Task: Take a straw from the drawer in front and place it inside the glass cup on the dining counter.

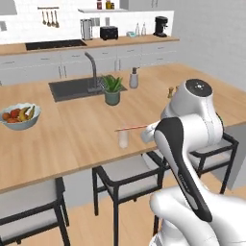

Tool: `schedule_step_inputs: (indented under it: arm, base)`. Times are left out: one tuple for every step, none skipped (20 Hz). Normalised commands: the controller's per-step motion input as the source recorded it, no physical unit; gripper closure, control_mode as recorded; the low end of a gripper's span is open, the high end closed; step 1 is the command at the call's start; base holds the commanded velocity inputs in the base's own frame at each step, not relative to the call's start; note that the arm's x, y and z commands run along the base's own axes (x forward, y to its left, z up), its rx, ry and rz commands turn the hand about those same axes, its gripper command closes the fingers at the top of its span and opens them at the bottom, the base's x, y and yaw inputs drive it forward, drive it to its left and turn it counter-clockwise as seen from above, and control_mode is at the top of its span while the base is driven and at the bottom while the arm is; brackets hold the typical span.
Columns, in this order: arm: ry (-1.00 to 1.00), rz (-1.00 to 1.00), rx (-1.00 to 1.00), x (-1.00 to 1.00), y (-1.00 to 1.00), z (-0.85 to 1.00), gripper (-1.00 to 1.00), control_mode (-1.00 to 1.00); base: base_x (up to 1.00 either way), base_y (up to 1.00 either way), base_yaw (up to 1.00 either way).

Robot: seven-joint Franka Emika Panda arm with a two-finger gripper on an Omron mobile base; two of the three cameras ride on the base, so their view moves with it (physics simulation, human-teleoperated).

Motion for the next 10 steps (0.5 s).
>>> schedule_step_inputs:
  arm:
    - [0.0,0.0,0.0,0.0,0.0,0.0,1.0,1.0]
    - [0.0,0.0,0.0,0.0,0.0,0.0,1.0,1.0]
    - [0.0,0.0,0.0,0.0,0.0,0.0,1.0,1.0]
    - [0.0,0.0,0.0,0.0,0.0,0.0,1.0,1.0]
    - [0.0,0.0,0.0,0.0,0.0,0.0,1.0,1.0]
    - [0.0,0.0,0.0,0.0,0.0,0.0,1.0,1.0]
    - [0.0,0.0,0.0,0.0,0.0,0.0,1.0,1.0]
    - [0.0,0.0,0.0,0.0,0.0,0.0,1.0,1.0]
    - [0.0,0.0,0.0,0.0,0.0,0.0,1.0,1.0]
    - [0.0,0.0,0.0,0.0,0.0,0.0,1.0,1.0]
  base:
    - [0.89,-0.04,0.05]
    - [0.89,-0.02,0.04]
    - [0.88,0.0,0.03]
    - [0.89,0.0,0.02]
    - [0.89,0.0,0.02]
    - [0.89,0.0,0.03]
    - [0.86,0.0,0.03]
    - [0.85,0.0,0.03]
    - [0.79,0.0,0.04]
    - [0.71,0.0,0.06]
